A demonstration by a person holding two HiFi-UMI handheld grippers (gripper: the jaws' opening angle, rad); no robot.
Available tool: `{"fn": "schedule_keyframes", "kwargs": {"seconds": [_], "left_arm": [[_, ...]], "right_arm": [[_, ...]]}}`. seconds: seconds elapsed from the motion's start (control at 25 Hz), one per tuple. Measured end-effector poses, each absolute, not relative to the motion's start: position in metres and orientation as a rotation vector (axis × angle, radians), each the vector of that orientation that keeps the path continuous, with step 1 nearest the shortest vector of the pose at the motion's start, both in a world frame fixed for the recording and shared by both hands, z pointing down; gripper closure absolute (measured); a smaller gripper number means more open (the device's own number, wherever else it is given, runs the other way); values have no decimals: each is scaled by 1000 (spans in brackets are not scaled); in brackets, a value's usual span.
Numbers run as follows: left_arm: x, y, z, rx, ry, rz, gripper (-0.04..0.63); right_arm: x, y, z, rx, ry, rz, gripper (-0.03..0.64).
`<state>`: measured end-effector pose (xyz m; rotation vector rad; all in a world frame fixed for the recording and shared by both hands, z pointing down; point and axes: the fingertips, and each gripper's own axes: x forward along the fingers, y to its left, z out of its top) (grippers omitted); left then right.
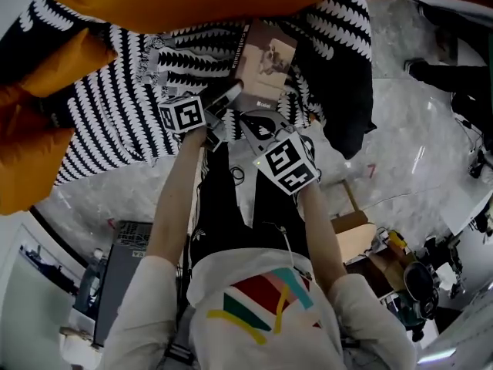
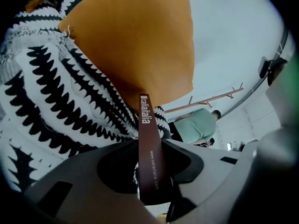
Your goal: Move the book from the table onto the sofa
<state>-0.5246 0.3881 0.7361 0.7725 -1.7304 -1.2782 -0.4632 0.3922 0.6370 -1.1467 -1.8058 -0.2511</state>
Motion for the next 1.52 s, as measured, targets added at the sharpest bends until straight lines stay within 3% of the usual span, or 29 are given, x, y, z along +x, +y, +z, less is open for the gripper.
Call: {"fn": "schedule_keyframes", "kwargs": {"seconds": [0.24, 0.48, 0.6, 1.2, 1.24, 1.36, 1.52], "left_arm": [[-523, 416, 778, 579, -1851, -1116, 430], [-538, 432, 763, 527, -2063, -689, 229], [-553, 453, 734, 455, -2220, -549, 173], [-573, 436, 549, 718, -2418, -416, 175], [-574, 436, 530, 735, -2453, -397, 203], [-568, 433, 468, 720, -2595, -253, 422], [-567, 435, 378, 601, -2828, 94, 568]], "right_arm": [[-454, 402, 643, -1148, -1794, -227, 606], [-457, 404, 626, -1151, -1807, -228, 606], [-463, 407, 613, -1153, -1830, -234, 606], [-530, 396, 488, -1102, -2131, -319, 606], [-533, 394, 477, -1089, -2158, -303, 606], [-528, 385, 436, -1093, -2213, -287, 606], [-540, 376, 383, -1043, -2350, -339, 606]]}}
